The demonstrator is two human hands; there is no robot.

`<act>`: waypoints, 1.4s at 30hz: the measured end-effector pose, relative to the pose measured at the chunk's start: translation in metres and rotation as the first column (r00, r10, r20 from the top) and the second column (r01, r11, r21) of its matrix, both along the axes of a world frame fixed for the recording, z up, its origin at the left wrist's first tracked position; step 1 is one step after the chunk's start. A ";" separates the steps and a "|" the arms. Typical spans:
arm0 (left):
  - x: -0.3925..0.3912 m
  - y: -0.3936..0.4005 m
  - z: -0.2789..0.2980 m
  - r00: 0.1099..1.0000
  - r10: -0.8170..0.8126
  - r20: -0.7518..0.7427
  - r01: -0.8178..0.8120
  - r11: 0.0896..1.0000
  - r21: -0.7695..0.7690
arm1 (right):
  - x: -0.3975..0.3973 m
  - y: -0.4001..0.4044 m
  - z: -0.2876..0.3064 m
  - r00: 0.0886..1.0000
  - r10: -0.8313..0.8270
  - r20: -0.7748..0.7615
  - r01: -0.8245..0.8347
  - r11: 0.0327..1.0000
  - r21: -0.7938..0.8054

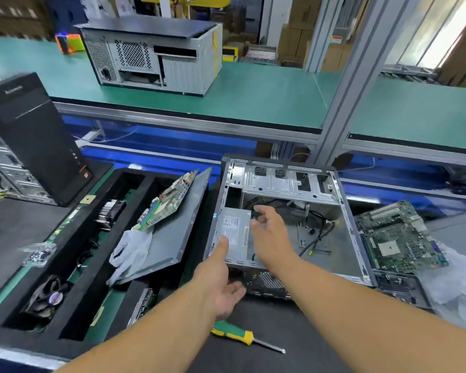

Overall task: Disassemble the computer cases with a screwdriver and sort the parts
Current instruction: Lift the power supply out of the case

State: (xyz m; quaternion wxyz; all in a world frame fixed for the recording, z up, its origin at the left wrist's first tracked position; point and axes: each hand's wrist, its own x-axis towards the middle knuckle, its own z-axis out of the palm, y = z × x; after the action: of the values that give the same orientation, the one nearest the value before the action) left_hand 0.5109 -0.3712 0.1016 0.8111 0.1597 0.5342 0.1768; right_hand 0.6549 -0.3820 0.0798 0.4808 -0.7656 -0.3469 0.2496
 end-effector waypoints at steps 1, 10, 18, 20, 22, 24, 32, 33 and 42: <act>0.005 0.001 0.001 1.000 -0.010 -0.007 0.010 1.000 -0.007 | 0.001 0.002 0.002 1.000 0.028 -0.014 -0.029 0.999 -0.032; 0.024 -0.001 -0.019 0.989 -0.060 -0.135 0.060 0.998 -0.001 | 0.031 0.020 -0.014 0.887 0.287 -0.362 -0.369 0.912 -0.180; 0.019 0.000 -0.041 0.994 0.028 -0.108 -0.020 0.997 0.073 | 0.058 0.031 -0.026 0.816 0.385 -0.431 -0.452 0.890 -0.061; 0.018 0.001 -0.040 0.991 0.053 -0.121 -0.042 0.995 0.093 | 0.063 0.030 -0.025 0.808 0.408 -0.425 -0.474 0.879 -0.056; 0.018 0.001 -0.041 0.992 0.082 -0.097 -0.070 0.991 0.114 | 0.068 0.028 -0.026 0.803 0.421 -0.421 -0.486 0.872 -0.056; 0.021 0.000 -0.044 0.990 0.133 -0.043 -0.128 0.985 0.112 | 0.070 0.028 -0.026 0.794 0.440 -0.419 -0.504 0.862 -0.051; 0.021 -0.002 -0.044 0.982 0.186 0.009 -0.187 0.980 0.070 | 0.073 0.015 -0.025 0.769 0.620 -0.157 -0.631 0.775 -0.032; 0.021 -0.002 -0.044 0.983 0.182 0.007 -0.182 0.981 0.072 | 0.075 0.013 -0.025 0.732 0.674 -0.100 -0.680 0.730 -0.060; 0.024 -0.002 -0.045 0.981 0.191 0.037 -0.193 0.976 0.101 | 0.065 0.024 -0.031 0.679 0.722 0.130 -0.690 0.689 -0.220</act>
State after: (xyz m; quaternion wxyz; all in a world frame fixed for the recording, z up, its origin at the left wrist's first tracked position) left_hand 0.5346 -0.3730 0.0567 0.7879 0.1470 0.5261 0.2841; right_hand 0.7200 -0.3580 0.0487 0.2481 -0.6276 -0.6436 0.3610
